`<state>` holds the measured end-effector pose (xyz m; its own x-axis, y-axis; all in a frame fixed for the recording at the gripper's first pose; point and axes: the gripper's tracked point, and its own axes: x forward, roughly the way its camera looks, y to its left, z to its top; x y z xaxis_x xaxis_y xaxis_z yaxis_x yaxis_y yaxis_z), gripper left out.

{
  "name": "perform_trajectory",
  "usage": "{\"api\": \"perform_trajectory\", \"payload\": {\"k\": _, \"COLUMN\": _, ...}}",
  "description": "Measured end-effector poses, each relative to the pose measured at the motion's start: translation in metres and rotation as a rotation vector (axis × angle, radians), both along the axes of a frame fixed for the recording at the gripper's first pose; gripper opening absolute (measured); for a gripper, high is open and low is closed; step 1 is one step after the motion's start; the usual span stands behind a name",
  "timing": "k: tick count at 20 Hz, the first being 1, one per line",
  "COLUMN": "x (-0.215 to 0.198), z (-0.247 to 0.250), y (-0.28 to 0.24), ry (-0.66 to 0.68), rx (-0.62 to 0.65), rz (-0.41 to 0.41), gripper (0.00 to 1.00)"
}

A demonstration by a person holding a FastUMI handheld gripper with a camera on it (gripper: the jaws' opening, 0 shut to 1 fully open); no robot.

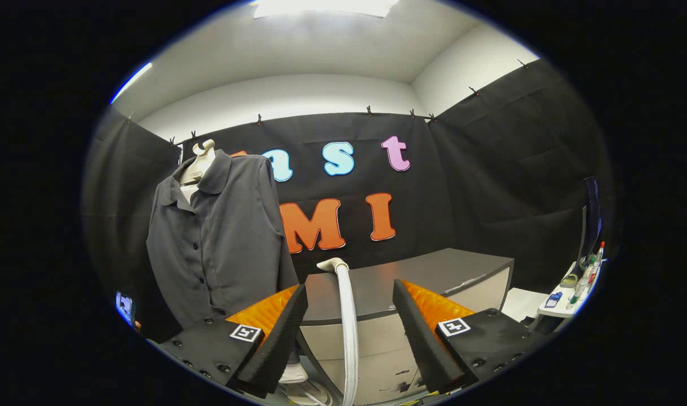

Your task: Iron the clothes twice with a garment steamer, once on the left side and once on the right side.

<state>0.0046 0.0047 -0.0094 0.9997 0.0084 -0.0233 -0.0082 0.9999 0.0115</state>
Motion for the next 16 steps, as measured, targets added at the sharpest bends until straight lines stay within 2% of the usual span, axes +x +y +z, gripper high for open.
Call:
{"api": "perform_trajectory", "payload": {"k": 3, "x": 0.002, "z": 0.001, "y": -0.004, "ry": 0.001, "rx": 0.009, "rz": -0.015, "gripper": 0.98}}
{"api": "perform_trajectory", "payload": {"k": 6, "x": 0.003, "z": 0.0, "y": 0.001, "ry": 0.016, "rx": 0.079, "rz": -0.028, "gripper": 0.98}}
{"api": "perform_trajectory", "payload": {"k": 8, "x": 0.008, "z": 0.004, "y": 0.02, "ry": 0.025, "rx": 0.114, "rz": 0.045, "gripper": 0.98}}
{"api": "perform_trajectory", "payload": {"k": 11, "x": 0.032, "z": 0.018, "y": 0.021, "ry": 0.038, "rx": 0.128, "rz": 0.067, "gripper": 0.98}}
{"api": "perform_trajectory", "payload": {"k": 16, "x": 0.102, "z": 0.035, "y": 0.055, "ry": 0.103, "rx": 0.142, "rz": 0.212, "gripper": 0.98}}
